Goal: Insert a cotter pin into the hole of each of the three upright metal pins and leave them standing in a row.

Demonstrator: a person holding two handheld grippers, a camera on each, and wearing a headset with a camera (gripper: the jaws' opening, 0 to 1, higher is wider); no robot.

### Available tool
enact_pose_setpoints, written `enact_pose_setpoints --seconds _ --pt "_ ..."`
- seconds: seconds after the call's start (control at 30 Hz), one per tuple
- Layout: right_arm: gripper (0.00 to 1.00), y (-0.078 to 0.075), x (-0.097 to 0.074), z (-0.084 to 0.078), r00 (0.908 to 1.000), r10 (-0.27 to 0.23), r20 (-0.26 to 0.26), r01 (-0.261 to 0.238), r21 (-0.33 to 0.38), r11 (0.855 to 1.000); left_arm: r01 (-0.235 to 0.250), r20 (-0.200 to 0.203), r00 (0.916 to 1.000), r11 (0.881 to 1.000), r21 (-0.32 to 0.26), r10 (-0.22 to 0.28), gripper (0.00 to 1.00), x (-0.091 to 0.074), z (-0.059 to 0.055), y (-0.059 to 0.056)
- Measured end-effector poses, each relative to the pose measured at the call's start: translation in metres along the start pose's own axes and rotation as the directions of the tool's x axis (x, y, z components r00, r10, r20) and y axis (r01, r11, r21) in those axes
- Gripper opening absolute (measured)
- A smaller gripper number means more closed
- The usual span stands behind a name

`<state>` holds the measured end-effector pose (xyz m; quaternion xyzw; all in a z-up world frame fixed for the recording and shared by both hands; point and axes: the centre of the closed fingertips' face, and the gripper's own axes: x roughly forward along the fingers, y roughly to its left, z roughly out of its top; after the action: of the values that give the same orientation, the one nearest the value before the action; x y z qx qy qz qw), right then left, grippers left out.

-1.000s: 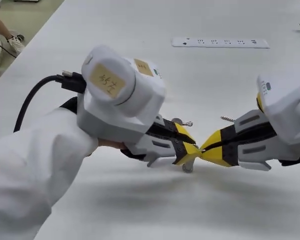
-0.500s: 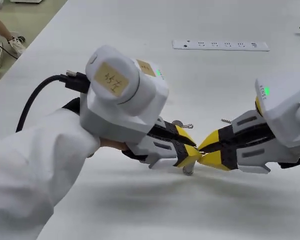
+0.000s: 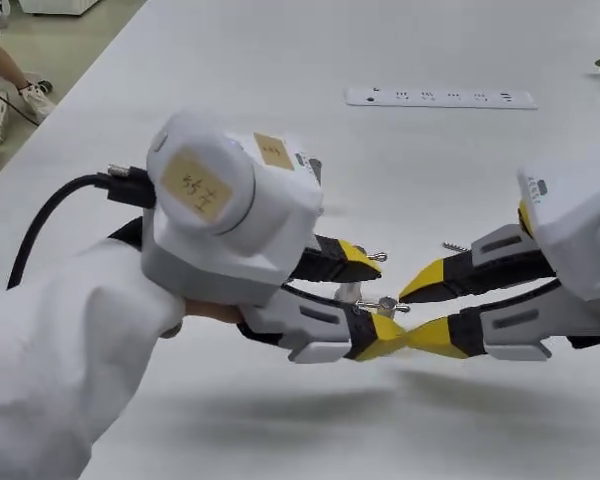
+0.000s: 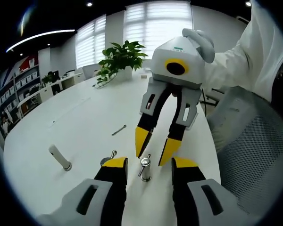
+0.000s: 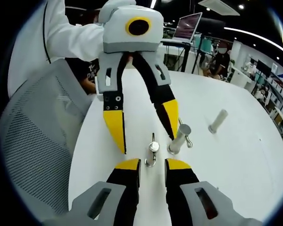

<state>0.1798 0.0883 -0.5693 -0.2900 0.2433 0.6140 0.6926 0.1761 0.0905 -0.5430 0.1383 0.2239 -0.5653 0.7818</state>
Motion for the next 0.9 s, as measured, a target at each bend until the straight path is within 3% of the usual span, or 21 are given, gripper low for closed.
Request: enact_pose_setpoints --seconds 0.1,0.23,0.43,0.67,0.9 --pt "0.15 0.001 0.001 0.006 0.9998 0.002 0.021 -0.002 0.018 1.0 0.008 0.017 0.9998 1.0 -0.025 -0.008 0.44 -0.005 -0.002 -0.006" --pt "0.14 0.001 0.003 0.008 0.9996 0.008 0.028 -0.009 0.025 1.0 0.027 -0.007 0.9996 0.999 -0.027 -0.027 0.55 -0.011 -0.01 -0.016" --pt "0.13 0.003 0.01 0.009 0.9996 0.014 0.024 -0.015 0.034 0.999 0.055 0.005 0.9985 0.997 -0.045 -0.054 0.84 -0.018 -0.014 -0.029" --pt "0.1 0.002 0.013 0.006 0.9998 0.016 0.009 -0.016 0.022 1.0 -0.008 -0.027 0.9996 0.997 -0.075 0.006 0.87 -0.019 -0.031 -0.017" --pt "0.07 0.002 0.016 0.003 0.9999 0.011 -0.005 -0.011 0.007 1.0 -0.021 -0.024 0.9995 0.994 -0.112 0.019 0.87 -0.023 -0.034 -0.014"
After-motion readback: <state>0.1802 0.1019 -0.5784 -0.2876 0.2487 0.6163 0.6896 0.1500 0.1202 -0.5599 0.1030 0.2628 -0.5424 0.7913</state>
